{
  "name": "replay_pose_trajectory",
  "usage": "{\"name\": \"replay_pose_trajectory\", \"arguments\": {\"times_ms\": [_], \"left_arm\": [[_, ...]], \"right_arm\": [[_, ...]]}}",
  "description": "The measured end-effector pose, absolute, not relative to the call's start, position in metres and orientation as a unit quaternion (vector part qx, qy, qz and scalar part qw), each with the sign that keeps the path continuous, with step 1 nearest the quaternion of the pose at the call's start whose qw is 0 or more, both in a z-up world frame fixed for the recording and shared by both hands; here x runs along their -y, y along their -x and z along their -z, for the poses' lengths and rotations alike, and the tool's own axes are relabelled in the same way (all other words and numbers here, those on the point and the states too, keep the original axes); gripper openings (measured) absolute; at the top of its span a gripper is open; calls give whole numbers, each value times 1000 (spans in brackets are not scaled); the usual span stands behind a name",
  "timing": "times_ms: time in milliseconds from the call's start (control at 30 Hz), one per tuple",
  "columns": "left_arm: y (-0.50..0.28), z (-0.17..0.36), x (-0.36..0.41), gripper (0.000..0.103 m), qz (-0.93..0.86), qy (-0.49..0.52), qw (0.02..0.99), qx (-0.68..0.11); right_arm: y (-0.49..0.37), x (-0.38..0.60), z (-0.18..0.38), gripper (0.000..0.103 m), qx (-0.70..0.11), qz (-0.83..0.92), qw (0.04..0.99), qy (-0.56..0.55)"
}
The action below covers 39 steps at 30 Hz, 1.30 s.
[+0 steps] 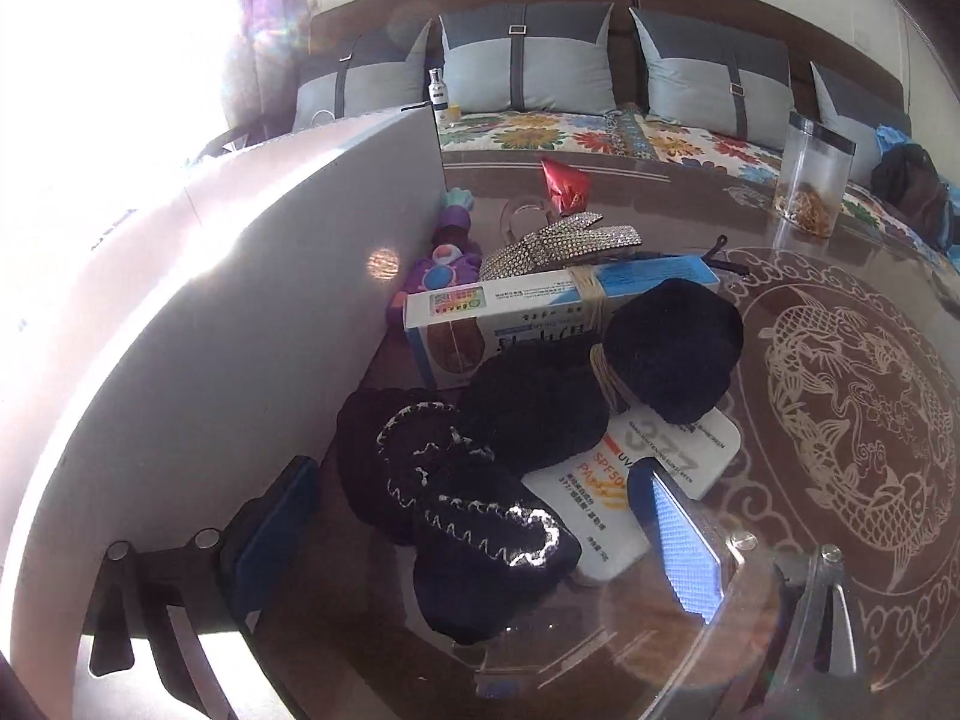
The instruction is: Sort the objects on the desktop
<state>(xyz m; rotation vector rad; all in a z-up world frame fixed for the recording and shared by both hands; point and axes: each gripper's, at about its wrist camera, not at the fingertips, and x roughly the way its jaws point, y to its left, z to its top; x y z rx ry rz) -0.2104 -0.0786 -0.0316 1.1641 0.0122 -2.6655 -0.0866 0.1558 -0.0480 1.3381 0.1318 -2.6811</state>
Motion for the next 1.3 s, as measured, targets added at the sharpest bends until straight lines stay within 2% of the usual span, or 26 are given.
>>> {"name": "replay_pose_trajectory", "arguments": {"times_ms": [33, 67, 100, 200, 367, 433, 467, 500, 567, 733, 1067, 1300], "left_arm": [[211, 31, 81, 72, 911, -398, 107, -11], [210, 29, 83, 51, 915, -391, 96, -15], [207, 28, 85, 42, 919, -385, 88, -16], [187, 30, 82, 40, 921, -386, 46, -8], [125, 28, 66, 40, 911, -410, -43, -1], [104, 24, 64, 45, 904, -424, -51, -1], [96, 22, 64, 53, 903, -427, -51, -4], [88, 21, 66, 67, 904, -426, -47, -6], [77, 21, 69, 81, 910, -412, -37, 1], [77, 27, 75, 81, 912, -408, -32, 18], [96, 30, 78, 81, 905, -423, -25, -30], [99, 35, 76, 81, 900, -434, -29, -36]], "right_arm": [[87, -156, 48, 103, -43, 892, 71, -445], [86, -156, 48, 103, -43, 892, 71, -445], [86, -156, 48, 103, -43, 892, 71, -445], [86, -156, 48, 103, -43, 892, 71, -445], [86, -157, 47, 103, -43, 892, 71, -445], [86, -157, 47, 103, -43, 892, 70, -445], [87, -157, 47, 103, -43, 892, 69, -445], [87, -158, 47, 103, -42, 892, 67, -445], [86, -159, 47, 103, -40, 893, 63, -445], [86, -160, 47, 103, -39, 893, 61, -445], [86, -160, 47, 103, -38, 893, 60, -445], [86, -160, 47, 103, -38, 893, 60, -445]]}}
